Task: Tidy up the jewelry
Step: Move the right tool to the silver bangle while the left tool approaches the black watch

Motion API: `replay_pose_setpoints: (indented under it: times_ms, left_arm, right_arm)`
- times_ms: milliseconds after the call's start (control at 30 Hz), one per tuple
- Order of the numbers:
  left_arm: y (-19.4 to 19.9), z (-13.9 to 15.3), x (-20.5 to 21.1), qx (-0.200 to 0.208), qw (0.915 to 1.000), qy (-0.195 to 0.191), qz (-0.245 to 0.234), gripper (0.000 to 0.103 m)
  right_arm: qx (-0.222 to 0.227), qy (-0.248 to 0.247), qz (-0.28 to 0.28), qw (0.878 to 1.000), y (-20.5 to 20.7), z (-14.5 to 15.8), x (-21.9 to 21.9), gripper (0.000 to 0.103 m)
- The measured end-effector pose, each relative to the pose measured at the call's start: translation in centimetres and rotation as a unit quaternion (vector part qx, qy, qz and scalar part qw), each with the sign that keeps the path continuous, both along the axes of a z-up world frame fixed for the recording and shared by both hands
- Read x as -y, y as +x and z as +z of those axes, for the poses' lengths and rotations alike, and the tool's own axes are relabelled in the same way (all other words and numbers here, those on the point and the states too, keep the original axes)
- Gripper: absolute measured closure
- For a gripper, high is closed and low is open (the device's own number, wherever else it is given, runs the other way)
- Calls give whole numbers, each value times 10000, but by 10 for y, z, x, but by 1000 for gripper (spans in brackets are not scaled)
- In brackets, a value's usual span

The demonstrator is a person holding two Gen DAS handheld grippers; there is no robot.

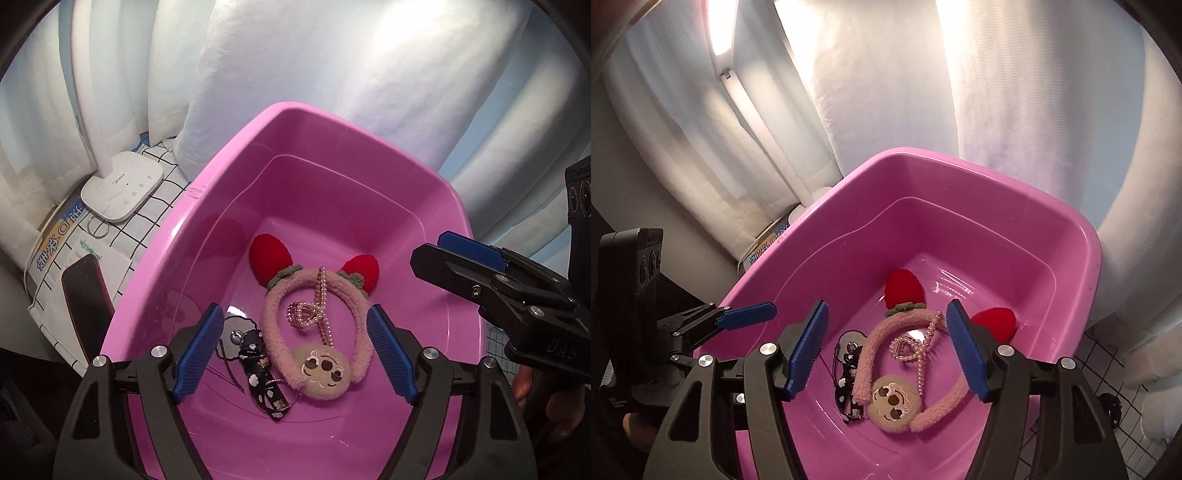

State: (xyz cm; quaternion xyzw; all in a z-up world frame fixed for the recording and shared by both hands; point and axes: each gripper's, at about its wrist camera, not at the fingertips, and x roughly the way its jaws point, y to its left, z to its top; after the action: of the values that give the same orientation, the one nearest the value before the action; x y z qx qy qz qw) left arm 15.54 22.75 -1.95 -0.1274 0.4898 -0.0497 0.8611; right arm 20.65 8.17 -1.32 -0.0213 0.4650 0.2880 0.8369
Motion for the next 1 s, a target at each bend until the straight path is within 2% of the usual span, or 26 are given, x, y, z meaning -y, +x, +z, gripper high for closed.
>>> replay_pose_setpoints:
  times_ms: [133, 300, 500, 667, 867, 1000]
  left_arm:
    - [-8, 6, 8, 127, 9998, 150, 21, 23]
    - [-25, 17, 19, 355, 9989, 257, 180, 17]
    - [-58, 46, 37, 1010, 9933, 395, 411, 9]
    - [-82, 65, 62, 1441, 9876, 522, 336, 8]
    - [-99, 71, 107, 1574, 9868, 370, -103, 6]
    - [-102, 57, 145, 1423, 9884, 313, -428, 6]
  right_arm:
    - [86, 93, -130, 9998, -7, 9, 15, 40]
    - [246, 11, -237, 9994, -19, 16, 27, 40]
    - [621, -257, -402, 9969, -45, 25, 45, 40]
    - [906, -383, -648, 9930, -72, 31, 71, 40]
    - [980, -302, -1094, 9887, -109, 28, 136, 37]
    - [769, -360, -1609, 9833, -138, 6, 204, 36]
